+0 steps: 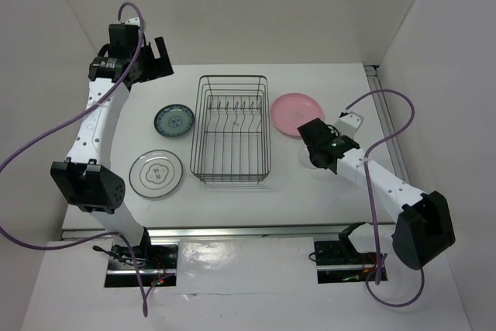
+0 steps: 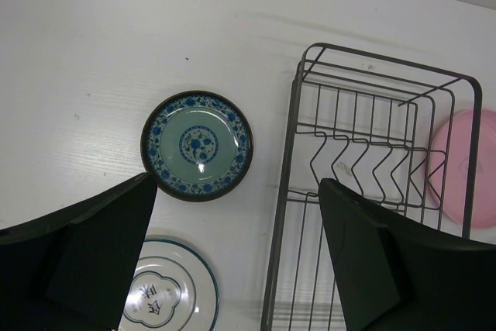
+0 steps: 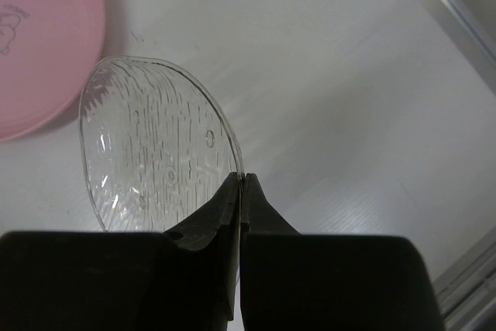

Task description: Load the plates into the dish rack

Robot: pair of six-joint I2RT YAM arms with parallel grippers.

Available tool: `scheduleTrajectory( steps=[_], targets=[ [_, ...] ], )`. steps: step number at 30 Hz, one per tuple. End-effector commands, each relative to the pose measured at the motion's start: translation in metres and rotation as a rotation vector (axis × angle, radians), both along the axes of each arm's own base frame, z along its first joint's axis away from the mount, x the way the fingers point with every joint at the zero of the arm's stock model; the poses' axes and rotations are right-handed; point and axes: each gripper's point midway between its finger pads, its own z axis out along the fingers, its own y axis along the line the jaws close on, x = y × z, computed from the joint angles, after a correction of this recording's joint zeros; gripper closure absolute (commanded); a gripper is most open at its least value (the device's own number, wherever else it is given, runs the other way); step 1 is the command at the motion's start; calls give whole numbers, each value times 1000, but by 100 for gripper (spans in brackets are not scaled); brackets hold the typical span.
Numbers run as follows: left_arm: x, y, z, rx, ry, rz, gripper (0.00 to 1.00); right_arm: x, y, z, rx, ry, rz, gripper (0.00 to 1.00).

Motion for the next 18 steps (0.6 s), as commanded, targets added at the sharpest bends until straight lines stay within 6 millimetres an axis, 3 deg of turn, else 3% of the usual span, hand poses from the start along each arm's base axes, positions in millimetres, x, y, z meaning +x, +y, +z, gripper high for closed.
scheduleTrajectory(
  steps=[1, 5, 9, 13, 18],
  targets=[
    [-2, -1, 22, -13, -60, -3, 0, 8, -8, 45, -95, -94, -52, 100],
    [0, -3, 23, -20, -69, -12, 0, 23, 8, 81, -108, -158, -1, 100],
    [-1, -4, 24, -25, -69, -20, 0, 40, 20, 128, -110, -231, 59, 100],
    [-1, -4, 24, -25, -69, -20, 0, 66, 45, 174, -157, -255, 121, 100],
    [-2, -2, 28, -18, -78, -9, 0, 87, 82, 198, -199, -270, 184, 100]
  ],
)
